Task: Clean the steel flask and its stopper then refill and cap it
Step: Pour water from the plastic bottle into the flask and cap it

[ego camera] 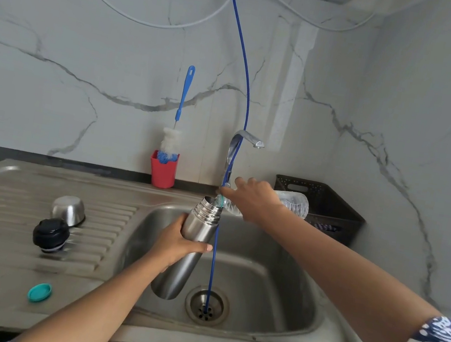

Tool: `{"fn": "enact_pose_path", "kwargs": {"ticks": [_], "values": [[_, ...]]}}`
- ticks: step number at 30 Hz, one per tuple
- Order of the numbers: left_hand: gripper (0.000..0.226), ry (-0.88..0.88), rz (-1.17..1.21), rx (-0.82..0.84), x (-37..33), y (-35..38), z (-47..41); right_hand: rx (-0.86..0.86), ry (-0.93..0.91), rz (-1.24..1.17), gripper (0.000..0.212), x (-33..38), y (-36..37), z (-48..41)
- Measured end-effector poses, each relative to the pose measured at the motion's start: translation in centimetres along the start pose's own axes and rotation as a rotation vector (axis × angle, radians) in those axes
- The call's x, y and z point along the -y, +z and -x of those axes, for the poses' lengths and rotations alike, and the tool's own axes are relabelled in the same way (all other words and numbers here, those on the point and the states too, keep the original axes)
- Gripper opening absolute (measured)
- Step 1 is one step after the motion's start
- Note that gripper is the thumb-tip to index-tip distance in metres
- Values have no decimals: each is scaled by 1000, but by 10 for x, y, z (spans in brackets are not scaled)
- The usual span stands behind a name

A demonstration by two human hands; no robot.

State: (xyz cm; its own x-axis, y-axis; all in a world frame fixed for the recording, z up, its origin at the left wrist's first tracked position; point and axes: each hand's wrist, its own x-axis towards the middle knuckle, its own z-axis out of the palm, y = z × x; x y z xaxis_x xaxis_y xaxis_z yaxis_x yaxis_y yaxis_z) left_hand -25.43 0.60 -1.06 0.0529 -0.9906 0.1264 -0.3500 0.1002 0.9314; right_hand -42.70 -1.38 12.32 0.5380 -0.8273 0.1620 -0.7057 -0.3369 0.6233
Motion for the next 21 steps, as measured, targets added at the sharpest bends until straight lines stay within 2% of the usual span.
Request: {"fn": "enact_pose_path", "kwargs": {"ticks": [8,21], "values": [[81,-10,28,-2,1,0,0,-6,-10,2,70,0,-2,-1],[83,-5,36,1,-1,-1,2,-15,-77,77,65,-2,-11,-1]]}}
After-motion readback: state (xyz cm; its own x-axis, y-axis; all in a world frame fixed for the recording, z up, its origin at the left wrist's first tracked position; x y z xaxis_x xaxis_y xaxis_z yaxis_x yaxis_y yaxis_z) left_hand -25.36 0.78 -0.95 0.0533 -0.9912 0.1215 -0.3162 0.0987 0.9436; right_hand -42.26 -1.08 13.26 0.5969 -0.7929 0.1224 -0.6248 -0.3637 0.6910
